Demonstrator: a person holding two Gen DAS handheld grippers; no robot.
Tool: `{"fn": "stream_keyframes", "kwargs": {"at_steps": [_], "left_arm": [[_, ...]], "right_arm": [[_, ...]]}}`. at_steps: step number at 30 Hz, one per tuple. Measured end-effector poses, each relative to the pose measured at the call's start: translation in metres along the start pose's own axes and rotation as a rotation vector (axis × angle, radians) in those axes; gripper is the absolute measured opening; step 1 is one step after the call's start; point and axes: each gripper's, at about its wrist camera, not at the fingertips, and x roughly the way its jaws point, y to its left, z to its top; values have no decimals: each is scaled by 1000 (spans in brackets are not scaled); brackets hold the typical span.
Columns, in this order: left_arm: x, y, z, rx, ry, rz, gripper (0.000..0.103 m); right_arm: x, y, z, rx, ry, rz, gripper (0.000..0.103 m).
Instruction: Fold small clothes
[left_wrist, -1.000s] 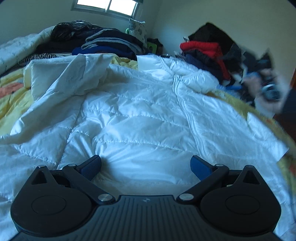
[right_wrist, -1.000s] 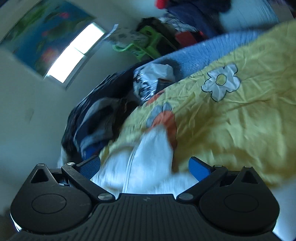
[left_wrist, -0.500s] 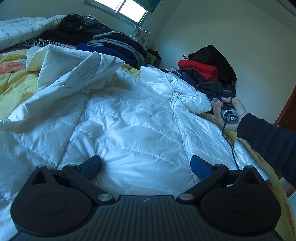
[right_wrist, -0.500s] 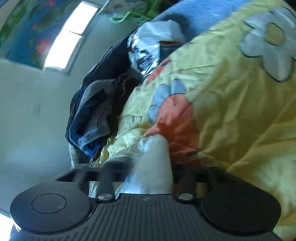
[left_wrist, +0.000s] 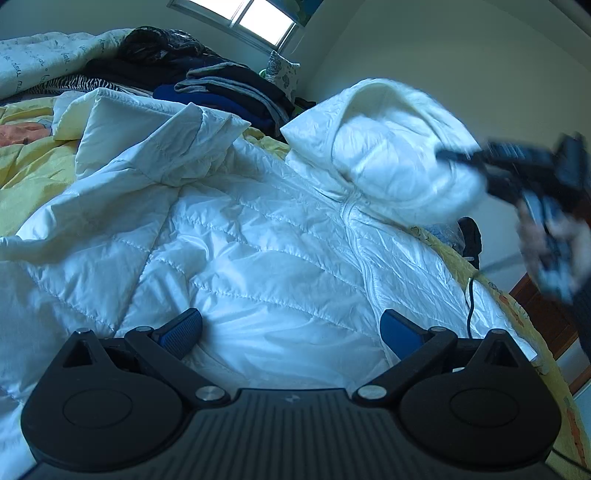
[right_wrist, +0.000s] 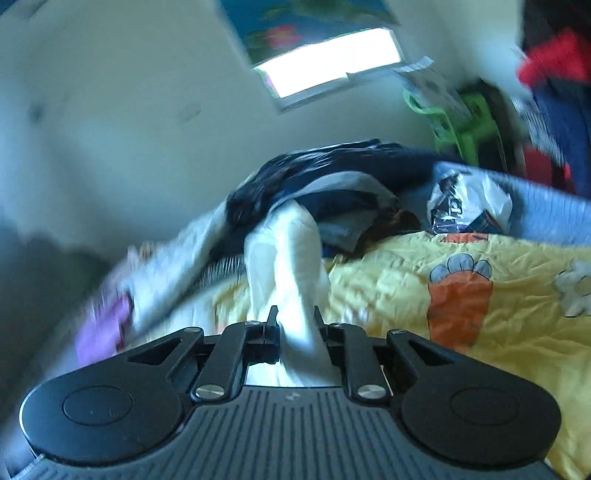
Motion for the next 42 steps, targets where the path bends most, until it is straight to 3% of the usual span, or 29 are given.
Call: {"fn": "stream_keyframes", "kwargs": {"at_steps": [1,3,5,9,15,18,22,25,28,31,35,37,38,39,40,42], "left_arm": [[0,0,0,0,0,1,103],[1,0,0,2,1,2,103],[1,0,0,4,2,4,103],[3,-2,1,10,4,10,103],[3,-8,1,25,8,30,103],[-11,-16,4,5,-22,61,103],[-23,-25,35,-144,-43,-112,103],[4,-23,62,-276,40,-180,103],[44,-12,73,-398,124,-126,103],[75,-4,78,-465,170,-93,102],[96,1,79,-483,216,-38,85],[102,-2,79,-460,240,-44,42],[104,-4,80,-433,255,-34,33],[106,-8,82,-395,265,-11,27],[106,-13,84,-345,278,12,17],[103,-22,87,-245,285,22,14]], "right_arm": [[-8,13,-14,-59,23,-19,23],[-15,31,-44,-134,76,-71,38],[-18,33,-74,-128,138,-123,55],[-39,21,-116,81,193,-159,62],[-105,42,-178,343,103,-74,76],[-129,50,-211,490,49,-44,77],[-156,53,-228,613,0,16,76],[-153,37,-207,688,-36,36,75],[-132,8,-188,842,-75,96,68],[-94,-12,-178,912,-31,34,64],[-44,-28,-178,983,100,-109,56],[-32,-33,-180,1006,85,-82,49],[-30,-34,-179,1009,67,-74,37],[-28,-33,-177,997,51,-66,15],[-27,-32,-175,977,37,-51,13],[-28,-29,-169,924,21,-44,13]]}}
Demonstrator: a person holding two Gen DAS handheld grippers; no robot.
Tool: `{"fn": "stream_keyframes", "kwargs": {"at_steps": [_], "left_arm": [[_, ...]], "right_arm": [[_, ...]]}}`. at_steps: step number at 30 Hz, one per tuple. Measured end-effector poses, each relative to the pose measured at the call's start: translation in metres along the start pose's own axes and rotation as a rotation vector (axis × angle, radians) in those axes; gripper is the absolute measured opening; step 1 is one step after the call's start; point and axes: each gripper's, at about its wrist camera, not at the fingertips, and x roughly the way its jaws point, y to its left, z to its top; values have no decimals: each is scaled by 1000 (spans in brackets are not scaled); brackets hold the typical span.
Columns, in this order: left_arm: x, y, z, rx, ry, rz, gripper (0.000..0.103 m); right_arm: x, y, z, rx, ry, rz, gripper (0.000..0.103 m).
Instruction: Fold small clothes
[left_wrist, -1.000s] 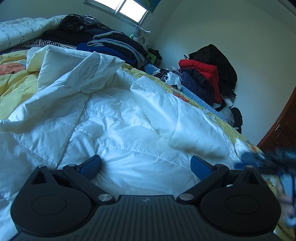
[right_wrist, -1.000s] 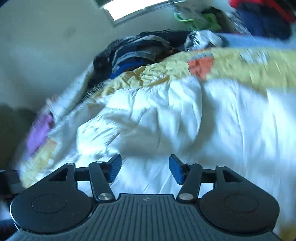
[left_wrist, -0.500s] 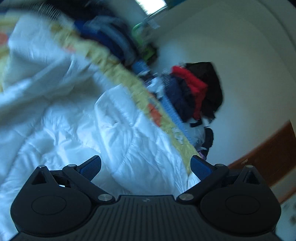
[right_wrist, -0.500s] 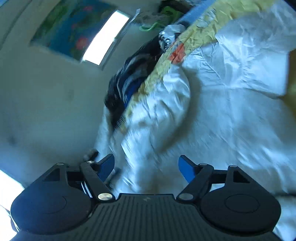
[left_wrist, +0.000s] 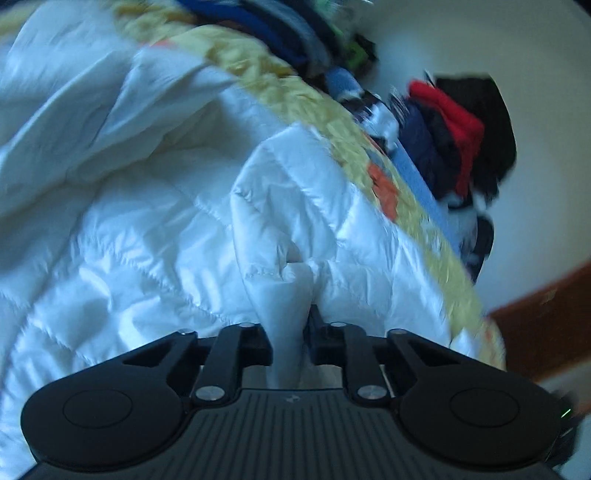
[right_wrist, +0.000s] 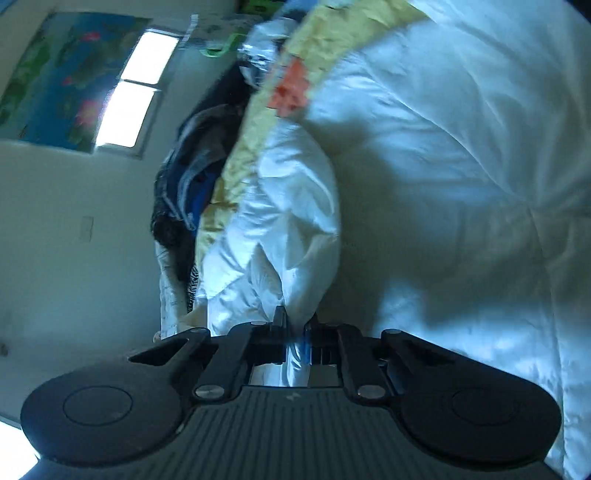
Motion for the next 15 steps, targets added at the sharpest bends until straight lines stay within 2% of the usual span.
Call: {"fn": "stream_keyframes", "kwargs": {"at_steps": [4,8,10,11,12,13,14,15], "left_arm": [[-19,-21,-2,248,-24,106,13],[-2,-13,-8,286,48,145,14],[-3,-12,-13,312,30,149,16],[-6,-13,-13,312,20,153,23],[-12,-13,-14,311,13,159,29],[-20,-14,-14,316,1,176,49],[-32,-14,-16,327,-29,209,76],[-45,-15,-18,342,-93,255,85]], "right_arm": [[-17,20,-11,-169,-12,-4,11],[-26,7,-19,-208,13,-57,10],[-15,-6,-17,-179,17,-102,10],[-12,-10,-17,-171,20,-114,10],[-9,-9,-19,-174,19,-118,16],[-12,-5,-20,-188,9,-128,17],[-18,-1,-21,-212,-6,-144,23],[-25,4,-21,-242,-26,-160,34]]}}
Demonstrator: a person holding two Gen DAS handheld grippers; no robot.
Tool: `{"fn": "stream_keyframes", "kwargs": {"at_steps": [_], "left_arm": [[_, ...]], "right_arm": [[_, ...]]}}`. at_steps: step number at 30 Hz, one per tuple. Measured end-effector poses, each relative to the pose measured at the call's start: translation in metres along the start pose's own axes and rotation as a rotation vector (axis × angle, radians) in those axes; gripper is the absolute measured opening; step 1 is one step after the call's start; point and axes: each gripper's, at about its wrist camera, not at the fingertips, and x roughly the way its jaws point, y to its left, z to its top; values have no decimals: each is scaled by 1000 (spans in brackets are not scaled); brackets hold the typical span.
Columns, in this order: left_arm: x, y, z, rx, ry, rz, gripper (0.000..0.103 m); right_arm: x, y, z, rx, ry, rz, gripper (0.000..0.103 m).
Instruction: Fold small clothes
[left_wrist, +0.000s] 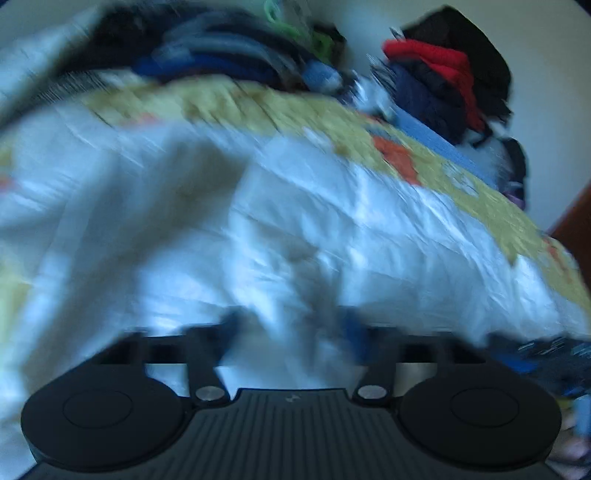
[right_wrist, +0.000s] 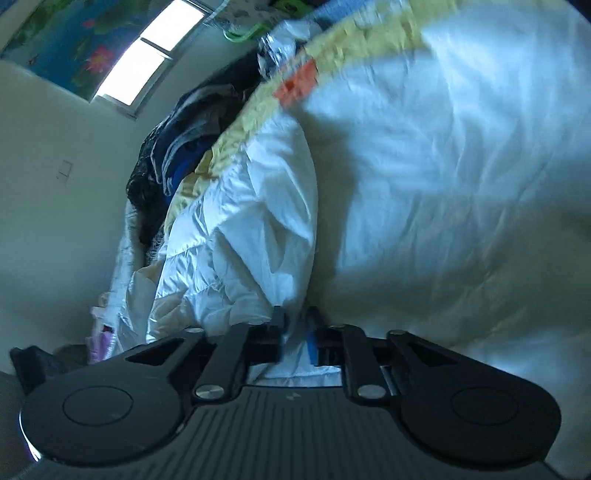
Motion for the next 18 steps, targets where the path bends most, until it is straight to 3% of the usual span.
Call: {"fn": "stream_keyframes", "kwargs": {"at_steps": [2,3,6,8,12,16,18], "left_arm": [[-31,0,-6,23,-173,118,89],[-42,-4,-8,47,-230,142,89],[-50,-29,-13,135,-269,66,89],[-40,-55,-21,233,-256,-2,89],[-5,-95,-42,402,-189,-47,89],[31,-95,-48,386,-36,-47,89],[37,-86,-50,351,-19,-71,90]], "right_arm": [[-19,5,7,-49,-78,-26,44],[-25,7,10,-64,-114,-24,44],[-40,12,30,-63,-191,16,44],[-30,16,50,-40,-172,58,47],[28,33,89,-42,-48,139,65],[87,32,104,-31,62,50,67],[103,25,100,-24,88,-8,60]]}}
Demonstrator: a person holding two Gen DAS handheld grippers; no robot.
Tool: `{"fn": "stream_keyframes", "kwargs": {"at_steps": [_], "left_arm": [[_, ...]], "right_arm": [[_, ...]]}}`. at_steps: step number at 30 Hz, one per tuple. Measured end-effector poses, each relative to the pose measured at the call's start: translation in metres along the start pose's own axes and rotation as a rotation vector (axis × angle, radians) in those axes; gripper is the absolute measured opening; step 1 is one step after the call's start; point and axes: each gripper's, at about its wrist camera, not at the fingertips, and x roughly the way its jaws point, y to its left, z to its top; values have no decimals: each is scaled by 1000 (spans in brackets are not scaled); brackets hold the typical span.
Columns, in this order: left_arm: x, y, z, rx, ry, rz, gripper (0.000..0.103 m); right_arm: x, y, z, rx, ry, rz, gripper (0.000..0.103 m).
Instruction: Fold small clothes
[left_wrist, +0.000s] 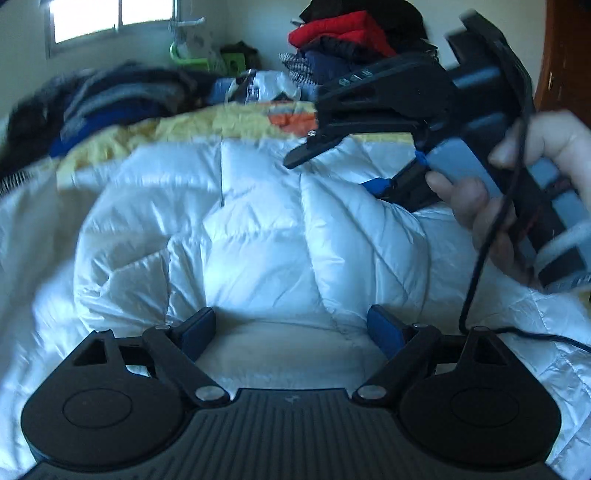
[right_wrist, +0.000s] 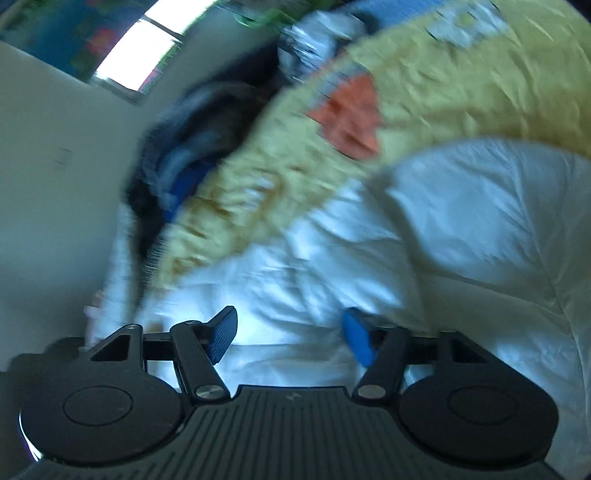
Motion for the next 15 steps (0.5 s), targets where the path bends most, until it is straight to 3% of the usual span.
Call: {"fn": "stream_keyframes", "kwargs": {"at_steps": [5,8,12,15], "left_arm": [[6,2,-7,17,-52,-12,98],[5,4,-7,11,-61,-13,99],[4,6,-11,-15,-74,-31,99],[4,8,-12,-27,-80,-45,101]], "right_arm": [[1,-23,-9,31,-26,50,49],[-19,-16,-14,0,-43,14,53],[-96,-14,-52,-173,-232,-6,79],[-168,-45,-86,-185,-423,-44,82]]}}
